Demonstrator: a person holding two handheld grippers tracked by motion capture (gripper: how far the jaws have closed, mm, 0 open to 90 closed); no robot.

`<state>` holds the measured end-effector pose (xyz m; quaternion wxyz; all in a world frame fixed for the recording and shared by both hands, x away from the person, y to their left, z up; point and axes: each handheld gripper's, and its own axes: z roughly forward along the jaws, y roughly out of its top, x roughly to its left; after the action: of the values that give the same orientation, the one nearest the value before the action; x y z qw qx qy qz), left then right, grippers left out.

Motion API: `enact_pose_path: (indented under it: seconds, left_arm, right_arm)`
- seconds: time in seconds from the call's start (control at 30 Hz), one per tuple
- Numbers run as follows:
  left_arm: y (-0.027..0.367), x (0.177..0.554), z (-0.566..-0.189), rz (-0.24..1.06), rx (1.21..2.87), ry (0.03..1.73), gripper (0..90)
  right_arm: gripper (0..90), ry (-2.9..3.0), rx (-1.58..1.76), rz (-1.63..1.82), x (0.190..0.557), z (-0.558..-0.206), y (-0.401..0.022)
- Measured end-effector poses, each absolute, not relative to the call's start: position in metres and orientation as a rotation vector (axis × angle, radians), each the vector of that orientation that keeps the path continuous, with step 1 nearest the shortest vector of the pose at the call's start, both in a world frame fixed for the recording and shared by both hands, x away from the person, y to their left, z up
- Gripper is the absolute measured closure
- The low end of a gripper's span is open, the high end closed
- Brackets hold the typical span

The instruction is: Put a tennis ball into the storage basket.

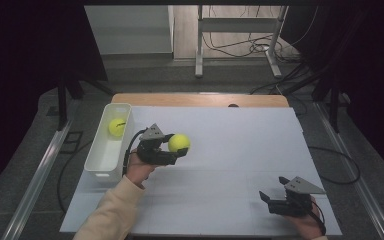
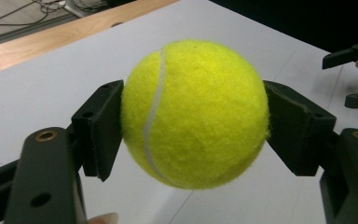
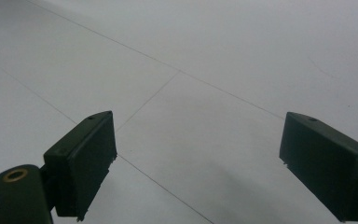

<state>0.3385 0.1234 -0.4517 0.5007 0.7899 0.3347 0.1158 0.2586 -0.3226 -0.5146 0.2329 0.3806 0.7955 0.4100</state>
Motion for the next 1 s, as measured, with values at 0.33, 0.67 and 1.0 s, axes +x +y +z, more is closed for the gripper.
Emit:
enact_pose_path:
  seconds: [0.33,0.67,1.0]
  left_arm:
    - [0.139,0.338,-0.448,0.309,1.884,0.843,26.5]
    - [0.152,0.337,-0.444,0.328,1.855,0.872,26.5]
    - [0.166,0.334,-0.442,0.343,1.827,0.905,26.5]
  right_arm:
    - [11.2,2.183,1.045,1.131,0.258,-0.514,-0.323]
    - [11.2,2.182,1.045,1.132,0.258,-0.514,-0.323]
    - [11.2,2.180,1.042,1.134,0.258,-0.514,-0.323]
